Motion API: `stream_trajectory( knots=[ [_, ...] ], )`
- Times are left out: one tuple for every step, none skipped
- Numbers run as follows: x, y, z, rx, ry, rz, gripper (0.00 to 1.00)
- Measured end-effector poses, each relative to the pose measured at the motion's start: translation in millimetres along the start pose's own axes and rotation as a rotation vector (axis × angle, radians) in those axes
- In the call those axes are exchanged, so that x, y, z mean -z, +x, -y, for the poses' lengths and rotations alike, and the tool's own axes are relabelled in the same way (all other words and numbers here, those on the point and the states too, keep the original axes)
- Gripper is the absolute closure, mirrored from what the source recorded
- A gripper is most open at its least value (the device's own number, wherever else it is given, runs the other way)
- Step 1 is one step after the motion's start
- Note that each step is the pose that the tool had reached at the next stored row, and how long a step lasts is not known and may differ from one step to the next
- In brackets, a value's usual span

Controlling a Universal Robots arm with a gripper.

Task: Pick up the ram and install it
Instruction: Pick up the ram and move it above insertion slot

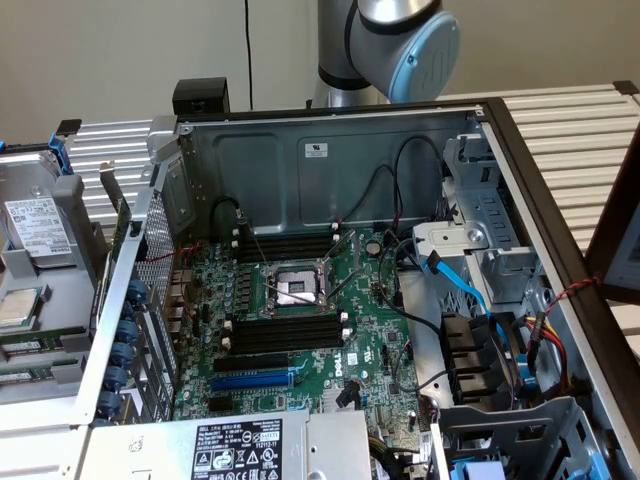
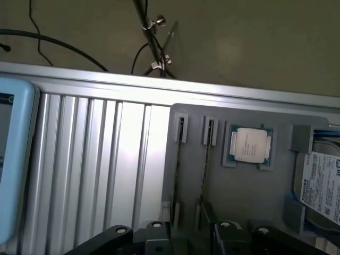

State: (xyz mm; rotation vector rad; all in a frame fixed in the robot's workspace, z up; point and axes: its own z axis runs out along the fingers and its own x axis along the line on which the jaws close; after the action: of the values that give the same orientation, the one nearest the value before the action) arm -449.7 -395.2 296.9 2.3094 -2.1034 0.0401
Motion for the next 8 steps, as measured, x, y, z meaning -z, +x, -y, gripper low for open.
stream_trajectory(
  knots=[
    [-1.9,0.1,0.1,-0.004,-0.0001,-0.0001,0.64],
    [-3.8,0.1,0.1,-0.01,-0.0003,-0.0002,0.64],
    [-5.6,0.1,0.2,-0.019,-0.0005,-0.0002,0.64],
    [-7.4,0.0,0.2,-0.03,-0.0009,-0.0002,0.64],
    [-9.0,0.0,0.3,-0.041,-0.0012,-0.0002,0.64],
    [-10.6,0.0,0.4,-0.052,-0.0015,-0.0003,0.64],
    [-12.1,0.0,0.8,-0.06,-0.0018,-0.0005,0.64],
    [-14.0,0.1,2.1,-0.065,-0.002,-0.0006,0.64]
  ],
)
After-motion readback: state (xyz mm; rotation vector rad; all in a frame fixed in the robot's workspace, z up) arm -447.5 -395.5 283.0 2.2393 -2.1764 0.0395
